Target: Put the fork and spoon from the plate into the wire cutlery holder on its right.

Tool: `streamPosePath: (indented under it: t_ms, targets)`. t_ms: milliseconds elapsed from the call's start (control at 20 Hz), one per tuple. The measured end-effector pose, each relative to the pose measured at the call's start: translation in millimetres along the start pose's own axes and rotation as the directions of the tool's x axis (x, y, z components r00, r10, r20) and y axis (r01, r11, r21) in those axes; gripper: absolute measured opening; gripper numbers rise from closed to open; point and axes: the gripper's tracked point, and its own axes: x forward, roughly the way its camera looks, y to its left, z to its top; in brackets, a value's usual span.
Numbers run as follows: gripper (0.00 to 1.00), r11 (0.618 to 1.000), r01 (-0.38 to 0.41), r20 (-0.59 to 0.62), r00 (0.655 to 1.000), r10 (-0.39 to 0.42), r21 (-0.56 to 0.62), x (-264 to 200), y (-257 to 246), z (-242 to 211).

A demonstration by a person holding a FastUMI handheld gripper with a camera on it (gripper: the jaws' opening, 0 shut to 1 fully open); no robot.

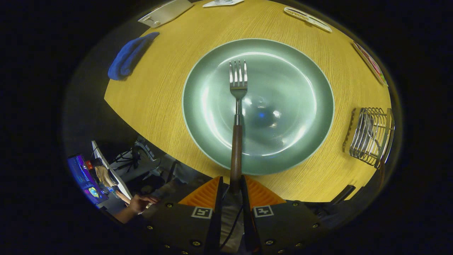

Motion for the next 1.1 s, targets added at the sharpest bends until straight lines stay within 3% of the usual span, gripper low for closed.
streamPosePath:
  t_ms: [450, 500, 650, 700, 1100]
  targets:
    - [0.28, 1.000, 0.016, 0.008, 1.000, -0.016, 0.010, 19, -3, -2]
    - [0.14, 1.000, 0.018, -0.003, 1.000, -0.018, 0.001, 8, -7, -3]
    - [0.14, 0.999, 0.029, 0.024, 0.999, -0.029, -0.024, 8, -7, 1]
    - [0.04, 0.999, 0.029, 0.019, 0.999, -0.029, -0.035, 2, -7, 0]
    - [0.04, 0.989, 0.049, 0.014, 0.999, -0.047, -0.137, -37, -24, -11]
